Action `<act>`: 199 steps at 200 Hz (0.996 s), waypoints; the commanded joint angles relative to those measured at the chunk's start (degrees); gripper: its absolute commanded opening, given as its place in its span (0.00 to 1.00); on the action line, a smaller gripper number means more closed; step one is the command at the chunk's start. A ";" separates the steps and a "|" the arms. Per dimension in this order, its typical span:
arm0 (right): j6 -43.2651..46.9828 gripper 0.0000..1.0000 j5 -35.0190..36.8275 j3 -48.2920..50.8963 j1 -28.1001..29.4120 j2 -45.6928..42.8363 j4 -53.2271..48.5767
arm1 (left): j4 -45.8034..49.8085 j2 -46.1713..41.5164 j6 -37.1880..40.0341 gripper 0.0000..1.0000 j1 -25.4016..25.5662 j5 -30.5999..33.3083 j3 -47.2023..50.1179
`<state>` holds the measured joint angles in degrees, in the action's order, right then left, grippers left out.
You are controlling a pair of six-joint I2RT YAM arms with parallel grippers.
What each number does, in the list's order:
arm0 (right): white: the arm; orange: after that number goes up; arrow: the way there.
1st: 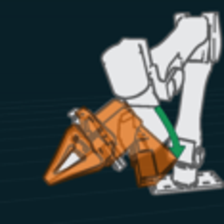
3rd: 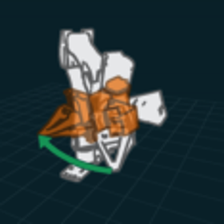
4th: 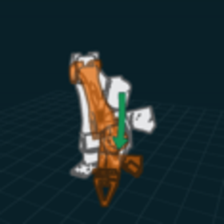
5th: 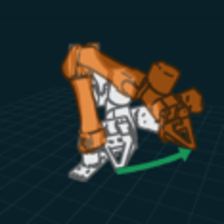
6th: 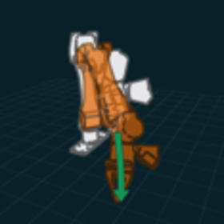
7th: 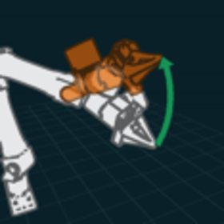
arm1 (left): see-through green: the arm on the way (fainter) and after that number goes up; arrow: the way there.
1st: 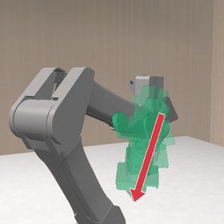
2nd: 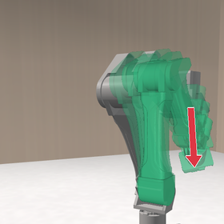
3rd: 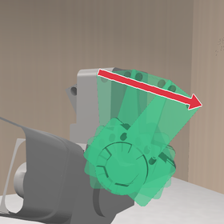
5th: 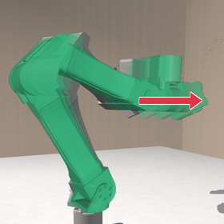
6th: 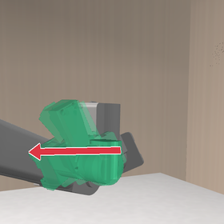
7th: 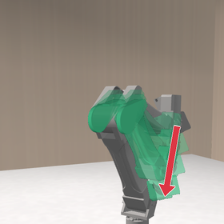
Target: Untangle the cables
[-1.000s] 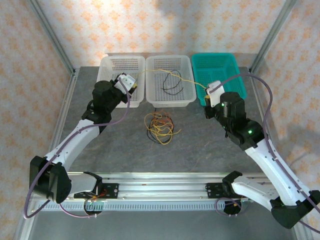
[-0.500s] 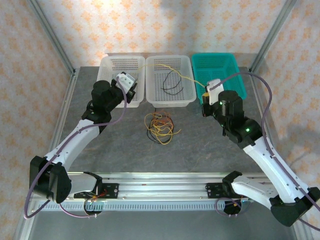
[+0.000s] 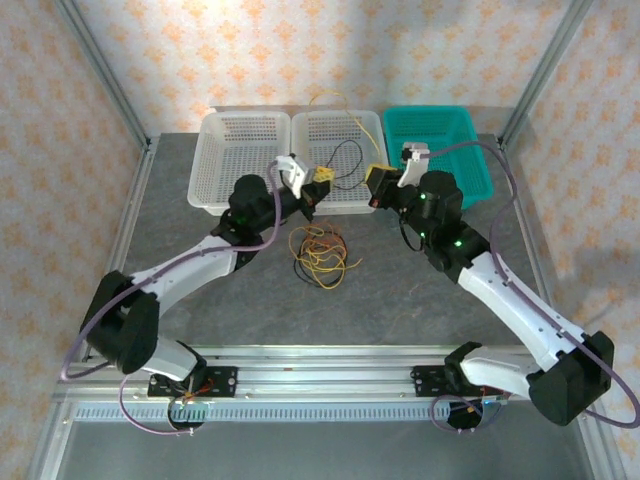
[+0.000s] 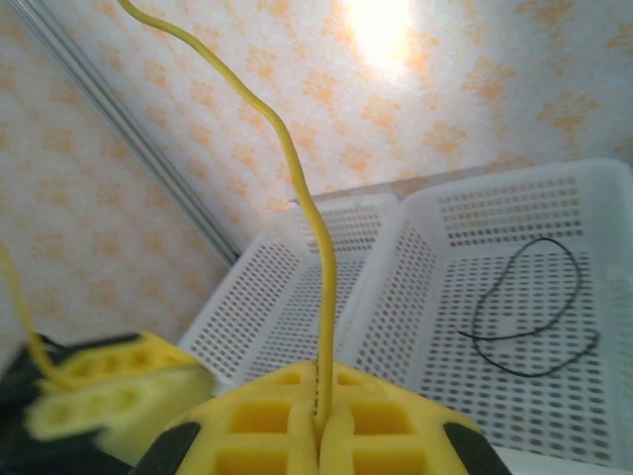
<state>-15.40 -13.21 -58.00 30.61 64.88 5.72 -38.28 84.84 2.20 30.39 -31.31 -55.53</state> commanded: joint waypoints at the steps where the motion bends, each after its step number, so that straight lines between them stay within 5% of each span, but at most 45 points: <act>1: -4.80 0.00 -5.06 -3.50 0.54 0.91 5.97 | -5.58 2.88 -2.37 0.00 1.63 -4.38 -4.38; 42: -5.73 0.00 -6.58 -5.13 0.50 2.44 3.05 | -5.69 10.62 -2.90 0.00 3.28 -7.75 -12.96; 80: -3.84 0.00 3.95 -6.41 -0.85 0.52 -3.62 | -4.87 16.51 -3.73 0.00 4.51 -9.22 -20.84; 90: -3.37 0.00 12.01 -7.36 -1.07 -0.01 -7.71 | -5.00 16.76 -3.78 0.10 4.42 -6.72 -20.98; 102: -3.23 0.00 21.53 -8.58 -1.78 -0.28 -12.77 | -5.20 16.76 -4.18 0.35 3.97 -4.28 -20.48; 111: -2.90 0.00 27.02 -9.06 -2.65 -0.46 -15.88 | -5.78 16.55 -5.30 0.46 3.42 -2.96 -19.69; 132: -1.35 0.00 33.94 -9.02 -5.45 -0.97 -19.49 | -7.81 15.61 -8.24 0.64 1.36 -3.13 -16.72; 153: 0.74 0.00 37.82 -8.80 -8.74 -0.92 -21.15 | -8.21 13.30 -9.31 0.98 -0.22 -2.34 -13.26; 199: 2.44 0.00 39.48 -11.37 -18.01 5.10 -24.42 | -4.86 7.92 -10.12 1.00 -2.76 -0.70 -7.15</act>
<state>-14.96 22.31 -66.28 16.25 66.43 -15.55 -42.76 97.23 -6.24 28.34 -33.08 -64.40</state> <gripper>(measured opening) 0.043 0.995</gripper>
